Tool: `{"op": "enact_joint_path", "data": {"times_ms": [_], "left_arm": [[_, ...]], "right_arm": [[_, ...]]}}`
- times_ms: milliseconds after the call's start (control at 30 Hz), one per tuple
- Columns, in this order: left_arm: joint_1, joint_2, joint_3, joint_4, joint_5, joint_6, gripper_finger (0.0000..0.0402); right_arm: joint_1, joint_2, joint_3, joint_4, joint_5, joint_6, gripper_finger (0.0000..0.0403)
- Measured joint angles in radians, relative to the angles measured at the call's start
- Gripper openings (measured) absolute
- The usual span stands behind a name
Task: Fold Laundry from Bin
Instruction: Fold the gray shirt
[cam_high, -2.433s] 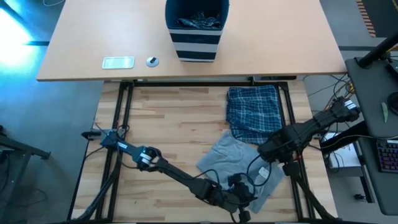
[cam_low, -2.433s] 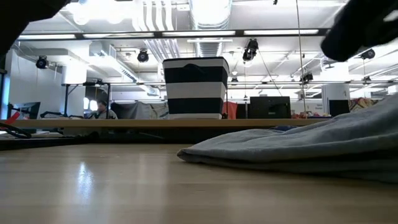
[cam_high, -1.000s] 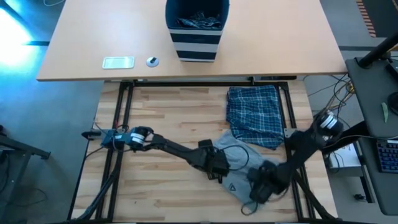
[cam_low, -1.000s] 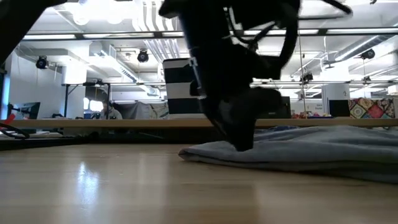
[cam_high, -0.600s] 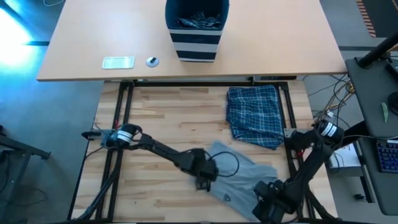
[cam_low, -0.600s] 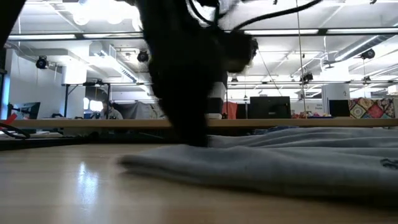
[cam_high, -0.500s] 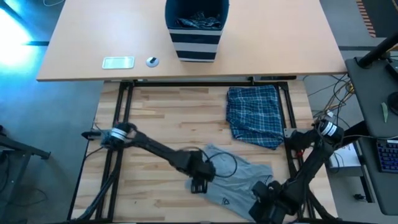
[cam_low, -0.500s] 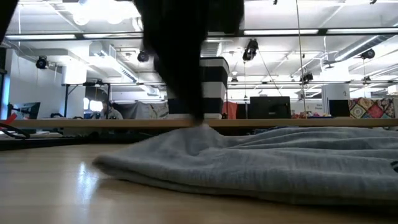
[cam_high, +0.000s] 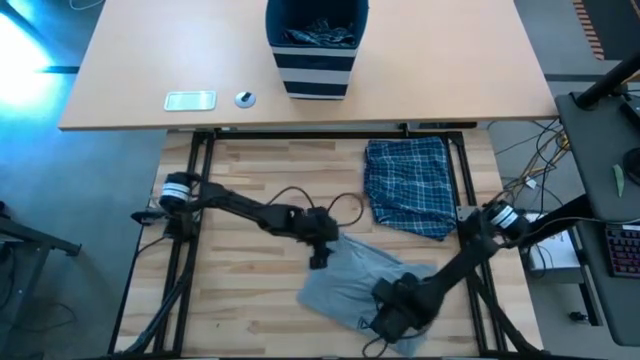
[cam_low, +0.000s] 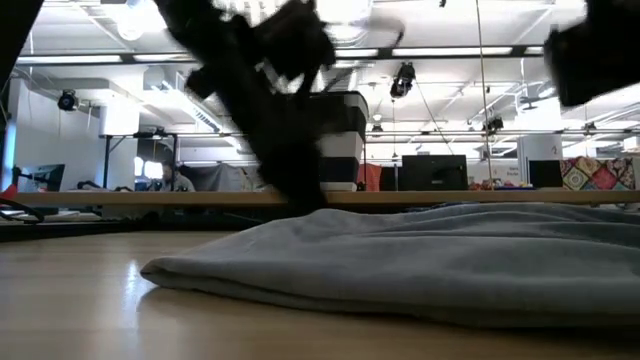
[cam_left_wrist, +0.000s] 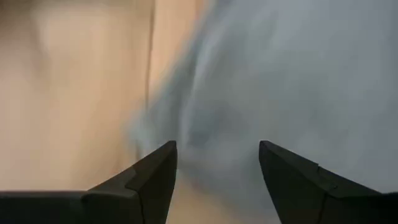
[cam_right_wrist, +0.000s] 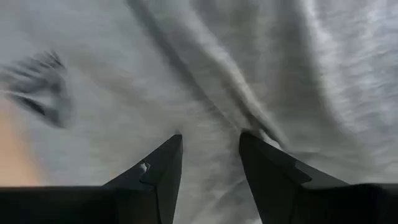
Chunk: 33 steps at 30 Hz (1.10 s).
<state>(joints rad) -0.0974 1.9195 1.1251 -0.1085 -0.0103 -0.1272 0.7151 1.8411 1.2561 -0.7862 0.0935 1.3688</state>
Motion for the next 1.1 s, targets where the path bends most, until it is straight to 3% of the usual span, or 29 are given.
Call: {"op": "enact_joint_path", "data": {"times_ms": [167, 367, 533, 667, 767, 867, 967, 1100], "left_arm": [[-0.067, -0.049, -0.175, 0.051, -0.016, -0.217, 0.0192], [-0.249, -0.190, -0.362, 0.026, -0.026, -0.621, 0.0167], [-0.434, -0.421, -0.454, -0.153, -0.076, -0.982, 0.0159], [-0.518, -0.598, -0.427, -0.309, -0.123, -1.027, 0.0158], [-0.509, -0.680, -0.392, -0.435, -0.215, -1.012, 0.0158], [-0.424, -0.713, -0.380, -0.417, -0.311, -0.931, 0.0158], [-0.306, -0.685, -0.408, -0.317, -0.313, -0.812, 0.0158], [-0.195, -0.591, -0.445, -0.171, -0.280, -0.668, 0.0158]], "right_arm": [[-0.145, 0.007, -0.007, -0.087, -0.024, -0.371, 0.0160], [-0.407, 0.026, 0.010, 0.067, -0.015, -0.850, 0.0160], [-0.560, 0.069, 0.112, 0.207, -0.007, -1.158, 0.0160], [-0.596, 0.096, 0.255, 0.154, -0.016, -1.334, 0.0160], [-0.592, 0.093, 0.346, 0.010, -0.022, -1.362, 0.0160], [-0.572, 0.079, 0.373, -0.073, -0.054, -1.253, 0.0160], [-0.541, 0.079, 0.343, -0.042, -0.116, -1.098, 0.0160], [-0.481, 0.118, 0.275, 0.062, -0.119, -0.940, 0.0160]]}}
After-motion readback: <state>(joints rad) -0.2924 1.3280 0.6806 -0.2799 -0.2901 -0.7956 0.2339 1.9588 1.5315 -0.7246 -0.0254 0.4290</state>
